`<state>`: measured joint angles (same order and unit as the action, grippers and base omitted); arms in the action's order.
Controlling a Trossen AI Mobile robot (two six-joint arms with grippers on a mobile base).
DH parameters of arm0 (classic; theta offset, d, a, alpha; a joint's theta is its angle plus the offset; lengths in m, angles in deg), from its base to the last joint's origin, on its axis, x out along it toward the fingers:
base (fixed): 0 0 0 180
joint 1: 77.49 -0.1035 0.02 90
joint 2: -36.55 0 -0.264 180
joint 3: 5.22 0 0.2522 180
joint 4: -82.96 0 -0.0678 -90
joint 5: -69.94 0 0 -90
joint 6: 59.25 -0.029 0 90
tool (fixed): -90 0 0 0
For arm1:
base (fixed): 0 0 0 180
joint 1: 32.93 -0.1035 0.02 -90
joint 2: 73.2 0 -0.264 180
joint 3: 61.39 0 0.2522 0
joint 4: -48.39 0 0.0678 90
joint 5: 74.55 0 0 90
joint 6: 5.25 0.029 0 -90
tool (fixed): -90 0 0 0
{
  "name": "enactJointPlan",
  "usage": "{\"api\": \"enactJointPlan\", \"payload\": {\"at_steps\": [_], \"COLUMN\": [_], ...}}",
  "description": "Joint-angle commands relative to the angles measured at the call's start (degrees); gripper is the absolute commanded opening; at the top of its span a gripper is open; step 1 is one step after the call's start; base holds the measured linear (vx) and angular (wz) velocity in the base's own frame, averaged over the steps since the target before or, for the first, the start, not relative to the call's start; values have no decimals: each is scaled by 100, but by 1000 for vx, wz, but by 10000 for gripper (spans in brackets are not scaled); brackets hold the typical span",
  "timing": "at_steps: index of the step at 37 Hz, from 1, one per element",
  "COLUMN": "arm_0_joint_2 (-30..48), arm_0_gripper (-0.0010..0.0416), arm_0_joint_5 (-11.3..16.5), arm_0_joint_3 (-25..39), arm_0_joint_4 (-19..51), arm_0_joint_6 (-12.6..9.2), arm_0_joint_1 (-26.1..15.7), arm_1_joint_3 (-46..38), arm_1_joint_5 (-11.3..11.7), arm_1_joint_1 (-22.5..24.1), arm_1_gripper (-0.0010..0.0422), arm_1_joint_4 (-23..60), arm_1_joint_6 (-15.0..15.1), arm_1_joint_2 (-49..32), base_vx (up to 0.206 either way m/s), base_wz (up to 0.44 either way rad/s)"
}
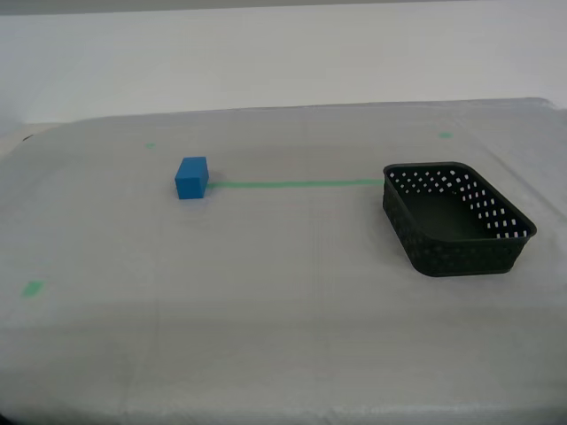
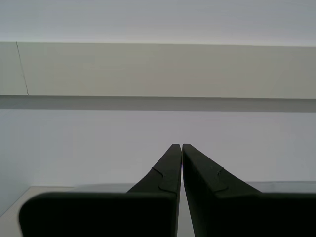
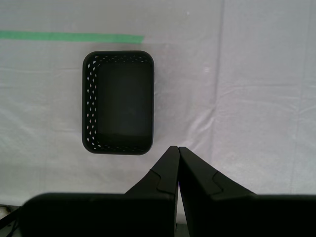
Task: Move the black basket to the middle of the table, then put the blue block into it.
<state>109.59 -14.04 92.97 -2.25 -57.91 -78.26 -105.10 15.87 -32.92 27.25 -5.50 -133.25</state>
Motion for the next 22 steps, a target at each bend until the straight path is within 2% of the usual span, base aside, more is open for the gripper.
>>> {"api": "enactJointPlan", "payload": {"at_steps": [1,14,18,22], "arm_0_joint_2": [-2,-2,-2,-2], "arm_0_gripper": [2,9,45,98], "arm_0_joint_5": [-13,-13,-33,-221], "arm_0_joint_3": [7,7,7,7], "arm_0_joint_4": [7,4,2,0], "arm_0_joint_6": [-2,-28,-31,-31], "arm_0_joint_1": [-7,-15,-20,-42], "arm_1_joint_3": [-2,-2,-2,-2], "arm_1_joint_5": [-2,-2,-2,-2], "arm_1_joint_1": [2,2,2,2], "arm_1_gripper": [0,0,0,0], "arm_1_joint_4": [-31,-31,-31,-31], "arm_1_joint_6": [11,11,11,11], "arm_1_joint_2": [2,2,2,2], "base_vx": [0,0,0,0], "base_wz": [0,0,0,0]}}
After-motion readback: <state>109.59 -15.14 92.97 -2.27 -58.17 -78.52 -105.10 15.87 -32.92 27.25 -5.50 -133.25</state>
